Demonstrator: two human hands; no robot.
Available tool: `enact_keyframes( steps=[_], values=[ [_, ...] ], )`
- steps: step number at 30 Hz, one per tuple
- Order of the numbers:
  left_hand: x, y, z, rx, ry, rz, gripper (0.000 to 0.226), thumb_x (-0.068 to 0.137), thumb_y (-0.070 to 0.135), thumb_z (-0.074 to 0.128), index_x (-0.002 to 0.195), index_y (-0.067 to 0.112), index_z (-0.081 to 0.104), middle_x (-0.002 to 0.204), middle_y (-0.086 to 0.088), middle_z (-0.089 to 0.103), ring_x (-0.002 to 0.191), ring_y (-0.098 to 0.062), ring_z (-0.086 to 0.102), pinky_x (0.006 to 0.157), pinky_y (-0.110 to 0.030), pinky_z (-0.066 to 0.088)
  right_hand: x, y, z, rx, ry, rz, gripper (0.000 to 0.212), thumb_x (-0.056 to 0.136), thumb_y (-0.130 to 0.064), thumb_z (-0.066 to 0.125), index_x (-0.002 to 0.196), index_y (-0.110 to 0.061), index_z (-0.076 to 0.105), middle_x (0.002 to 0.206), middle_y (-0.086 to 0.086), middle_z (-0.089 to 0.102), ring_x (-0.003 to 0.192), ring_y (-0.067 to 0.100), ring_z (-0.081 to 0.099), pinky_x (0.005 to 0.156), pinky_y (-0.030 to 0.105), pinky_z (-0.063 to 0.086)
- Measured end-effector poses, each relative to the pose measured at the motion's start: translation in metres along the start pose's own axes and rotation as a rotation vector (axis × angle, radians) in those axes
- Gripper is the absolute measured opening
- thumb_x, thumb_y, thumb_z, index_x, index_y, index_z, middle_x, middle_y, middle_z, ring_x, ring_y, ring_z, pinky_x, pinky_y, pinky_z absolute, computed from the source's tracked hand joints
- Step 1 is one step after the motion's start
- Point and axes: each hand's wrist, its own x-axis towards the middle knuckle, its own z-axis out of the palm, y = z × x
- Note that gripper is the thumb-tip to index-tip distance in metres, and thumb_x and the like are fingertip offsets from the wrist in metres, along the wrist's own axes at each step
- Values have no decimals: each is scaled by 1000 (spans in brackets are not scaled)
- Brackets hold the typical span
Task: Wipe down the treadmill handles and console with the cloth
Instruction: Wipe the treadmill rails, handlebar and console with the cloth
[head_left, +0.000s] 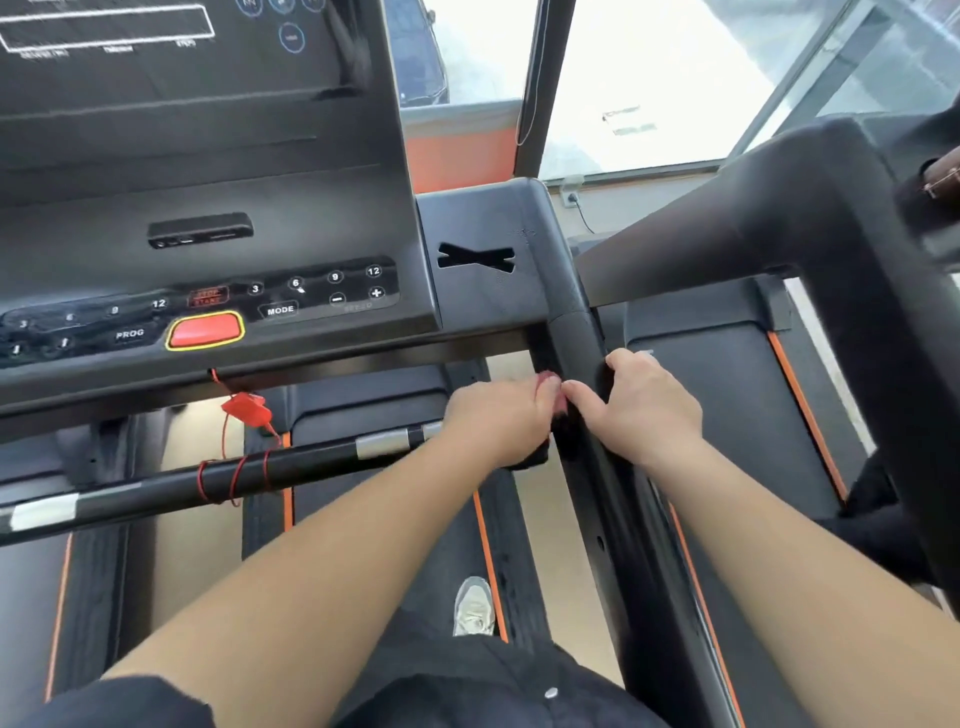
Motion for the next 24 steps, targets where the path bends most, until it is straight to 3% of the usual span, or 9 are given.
enact_keyframes(
  steps=[3,6,10,13,16,19,21,24],
  values=[
    [-26,2,19,77,147,-39,56,101,63,16,151,40,29,135,-5,53,114,-36,54,85,-47,39,-2,0,2,33,5,21,59,91,-65,54,123,-16,53,124,6,56,118,30,56,88,46,52],
    [-42,-15,34,199,283,40,55,104,52,35,157,38,29,128,-4,58,96,-33,55,73,-41,31,-9,-1,10,75,26,35,55,94,-61,54,126,-16,51,131,6,51,121,30,53,87,47,51],
    [-64,-65,50,181,548,62,42,90,22,49,131,17,60,101,-5,65,79,-33,58,67,-41,39,-19,-4,26,127,205,-158,57,96,-40,62,144,-12,49,148,8,42,135,30,41,99,48,47],
    [-99,-112,46,183,586,-99,20,93,22,47,103,16,63,86,-5,65,78,-34,59,88,-46,43,-23,-7,35,112,286,-379,45,90,-26,72,131,-7,65,141,11,54,135,28,45,105,46,46],
    [-130,-146,40,180,527,-264,32,98,31,33,98,17,62,85,-7,67,81,-36,63,105,-55,43,-23,-11,46,37,278,-489,39,83,-23,79,118,-6,72,135,14,59,132,32,51,108,48,46],
    [-129,-126,35,74,499,-377,44,98,39,26,105,17,63,98,-8,70,95,-37,63,110,-59,37,-22,-12,51,56,283,-485,40,82,-21,78,119,-6,71,138,17,58,133,35,50,112,49,41],
    [-116,-95,37,49,466,-379,55,99,50,23,126,20,60,117,-6,68,112,-36,58,118,-59,25,-24,-8,48,95,317,-463,44,84,-18,74,126,-5,67,141,17,54,135,36,48,113,50,40],
    [-104,-50,46,45,365,-191,72,98,66,15,158,29,31,153,-5,43,140,-37,33,124,-57,5,-29,7,35,173,300,-327,50,91,-23,68,138,-10,58,148,10,49,138,29,43,111,46,41]
  ],
)
